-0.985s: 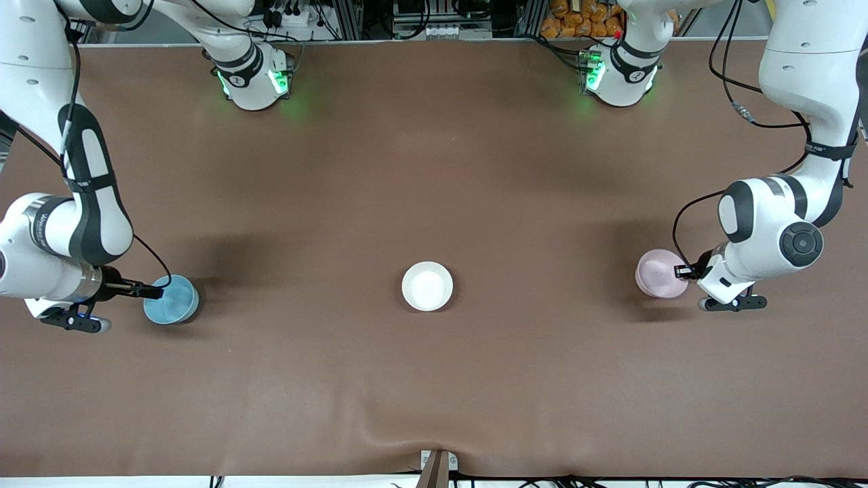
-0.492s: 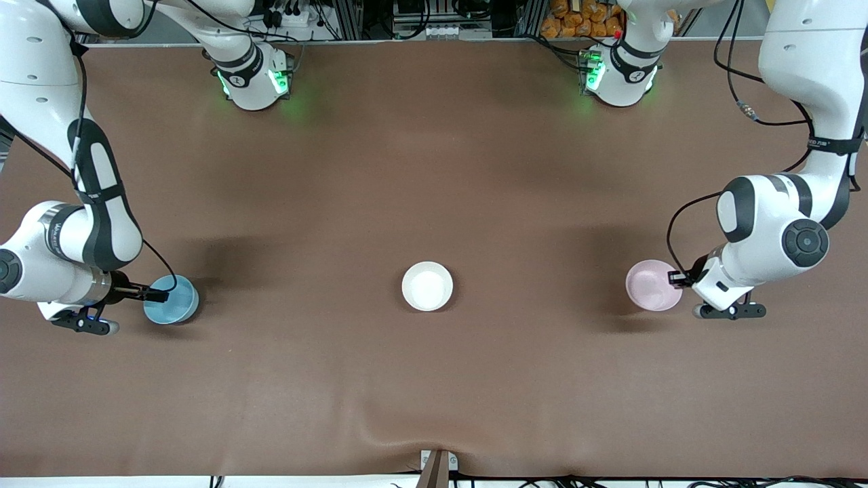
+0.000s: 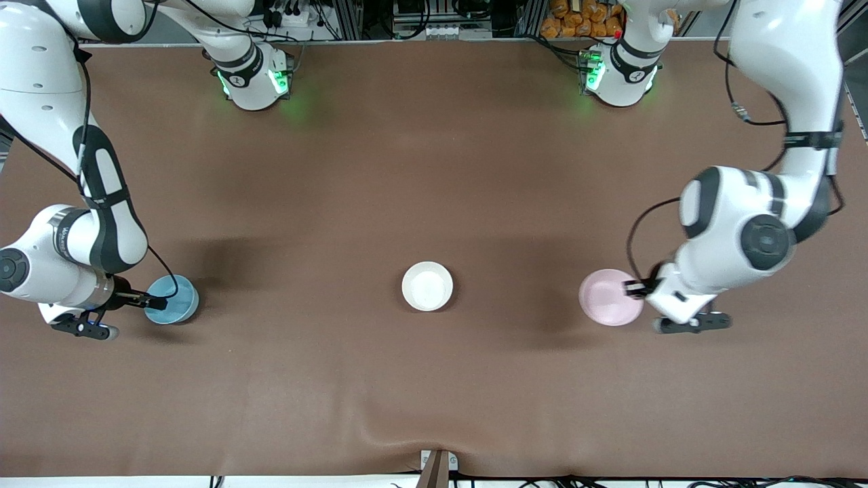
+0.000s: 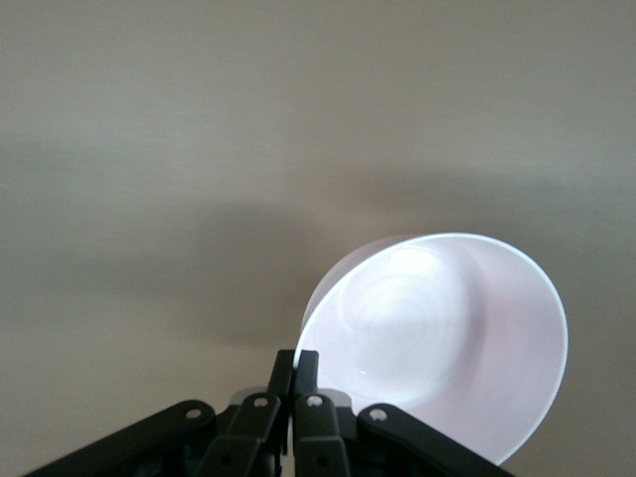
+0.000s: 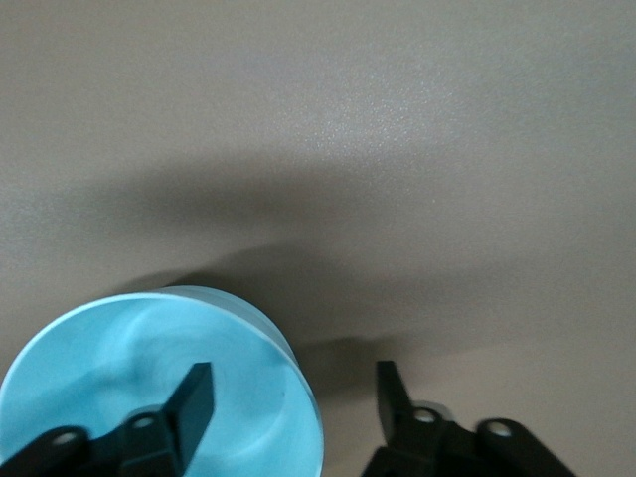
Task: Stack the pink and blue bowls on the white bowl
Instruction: 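Carry the pink bowl onto the white bowl with the left gripper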
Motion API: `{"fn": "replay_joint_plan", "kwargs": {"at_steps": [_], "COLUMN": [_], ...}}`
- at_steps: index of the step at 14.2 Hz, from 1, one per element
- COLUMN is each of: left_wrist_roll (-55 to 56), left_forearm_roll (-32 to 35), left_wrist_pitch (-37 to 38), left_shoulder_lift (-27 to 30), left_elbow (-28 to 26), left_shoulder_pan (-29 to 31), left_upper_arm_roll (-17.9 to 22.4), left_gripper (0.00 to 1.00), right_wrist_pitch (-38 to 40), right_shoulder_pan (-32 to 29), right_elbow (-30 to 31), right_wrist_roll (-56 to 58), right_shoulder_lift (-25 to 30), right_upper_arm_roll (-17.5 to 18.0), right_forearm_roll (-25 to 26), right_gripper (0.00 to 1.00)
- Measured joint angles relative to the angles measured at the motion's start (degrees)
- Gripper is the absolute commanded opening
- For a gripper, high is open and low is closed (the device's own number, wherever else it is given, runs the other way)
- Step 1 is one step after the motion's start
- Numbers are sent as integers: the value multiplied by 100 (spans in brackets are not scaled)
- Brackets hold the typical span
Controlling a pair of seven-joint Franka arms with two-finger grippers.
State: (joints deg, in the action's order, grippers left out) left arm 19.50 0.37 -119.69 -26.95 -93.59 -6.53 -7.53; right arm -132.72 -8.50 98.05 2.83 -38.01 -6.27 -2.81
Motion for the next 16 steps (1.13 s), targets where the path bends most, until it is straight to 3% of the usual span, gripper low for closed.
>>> {"fn": "replay_joint_plan", "kwargs": {"at_steps": [8,12,16], "left_wrist_roll": [1851,2275,2460], "left_forearm_roll": [-281,-283,-283], "left_wrist_pitch": [-10,-24,-655], "left_shoulder_lift": [-572,-927,-1290], "left_elbow": [761,1294,1418], "left_shoulder_pan": [-1511,-2119,-2466], "left_upper_arm_roll": [3,19,28], "left_gripper": [0,0,0], "right_wrist_pitch": [38,66,284], "right_shoulder_pan": [0,0,1], "right_elbow": [-39,-105,-169], "right_wrist_roll": [33,156,217], "right_shoulder_lift": [23,62,240], "right_upper_arm_roll": [25,46,54], "right_forearm_roll": [-41,-48,-48], "right_gripper": [0,0,0]}}
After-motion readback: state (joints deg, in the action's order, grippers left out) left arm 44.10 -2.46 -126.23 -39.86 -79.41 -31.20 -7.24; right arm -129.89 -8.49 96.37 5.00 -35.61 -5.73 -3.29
